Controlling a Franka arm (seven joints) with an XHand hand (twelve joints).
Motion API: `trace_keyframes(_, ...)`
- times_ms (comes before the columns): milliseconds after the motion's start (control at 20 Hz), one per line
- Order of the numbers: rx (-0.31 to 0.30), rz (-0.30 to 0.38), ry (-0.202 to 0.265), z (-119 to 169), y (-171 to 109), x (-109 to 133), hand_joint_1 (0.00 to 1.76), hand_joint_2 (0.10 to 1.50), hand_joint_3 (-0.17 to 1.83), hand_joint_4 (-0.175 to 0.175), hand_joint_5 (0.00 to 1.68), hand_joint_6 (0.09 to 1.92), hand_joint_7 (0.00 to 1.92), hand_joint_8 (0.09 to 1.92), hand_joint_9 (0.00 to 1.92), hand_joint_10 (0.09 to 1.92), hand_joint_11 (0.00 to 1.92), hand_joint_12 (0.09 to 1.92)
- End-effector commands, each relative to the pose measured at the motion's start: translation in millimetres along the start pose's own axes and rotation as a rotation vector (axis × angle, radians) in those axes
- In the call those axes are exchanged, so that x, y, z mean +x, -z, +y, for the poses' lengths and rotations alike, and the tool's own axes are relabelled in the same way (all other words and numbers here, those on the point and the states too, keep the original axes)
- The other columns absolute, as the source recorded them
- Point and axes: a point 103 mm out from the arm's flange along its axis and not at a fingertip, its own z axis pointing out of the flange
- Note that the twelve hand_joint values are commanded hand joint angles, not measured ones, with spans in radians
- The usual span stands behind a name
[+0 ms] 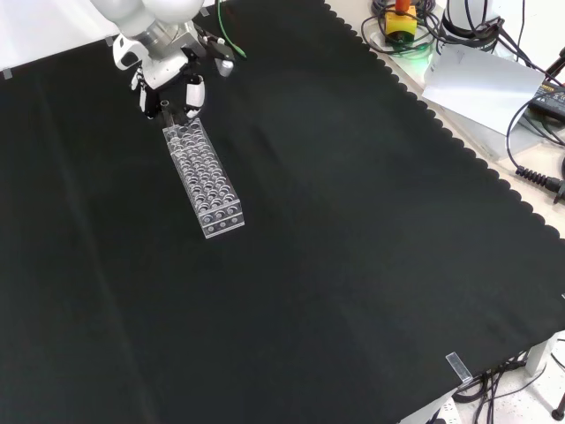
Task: Pick up the test tube.
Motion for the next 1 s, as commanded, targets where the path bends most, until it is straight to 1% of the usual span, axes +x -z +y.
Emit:
trace_keyframes(50, -0.064, -0.017, -0.007, 7.6, -2.1, 9.7, 1.03, 0.79, 0.57, -0.124, 0.95, 0.79, 1.25, 0.67, 1.04, 0.63, 0.54, 1.34)
trace_keyframes(100, -0.093, -0.013, -0.012, 7.9, -1.5, 10.9, 1.08, 0.85, 0.45, -0.099, 1.00, 0.84, 1.32, 0.64, 1.12, 0.61, 0.59, 1.32)
trace_keyframes(150, -0.123, -0.002, -0.021, 7.9, -0.6, 11.6, 1.11, 0.89, 0.37, -0.100, 1.05, 0.84, 1.38, 0.61, 1.20, 0.59, 0.65, 1.29)
trace_keyframes(200, -0.153, 0.009, -0.028, 7.7, 1.1, 12.3, 1.14, 0.89, 0.34, -0.122, 1.09, 0.82, 1.44, 0.58, 1.27, 0.57, 0.70, 1.26)
trace_keyframes(250, -0.179, 0.016, -0.032, 7.3, 3.1, 12.9, 1.16, 0.87, 0.36, -0.145, 1.13, 0.78, 1.50, 0.56, 1.33, 0.56, 0.77, 1.23)
trace_keyframes(300, -0.203, 0.021, -0.031, 6.7, 5.6, 13.4, 1.18, 0.84, 0.39, -0.160, 1.16, 0.76, 1.55, 0.55, 1.39, 0.55, 0.84, 1.18)
trace_keyframes(450, -0.244, 0.031, -0.033, 5.1, 12.6, 13.2, 1.20, 0.77, 0.50, -0.174, 1.20, 0.72, 1.62, 0.54, 1.47, 0.55, 1.03, 1.06)
trace_keyframes(650, -0.251, 0.046, -0.036, 2.4, 20.9, 10.9, 1.20, 0.73, 0.56, -0.175, 1.23, 0.71, 1.65, 0.53, 1.51, 0.54, 1.13, 0.99)
trace_keyframes(850, -0.255, 0.050, -0.033, -3.1, 28.5, 7.8, 1.21, 0.72, 0.58, -0.175, 1.23, 0.71, 1.65, 0.54, 1.54, 0.54, 1.22, 0.91)
trace_keyframes(1000, -0.258, 0.066, -0.036, -8.7, 36.2, 5.0, 1.21, 0.72, 0.57, -0.175, 1.23, 0.71, 1.66, 0.55, 1.55, 0.54, 1.26, 0.87)
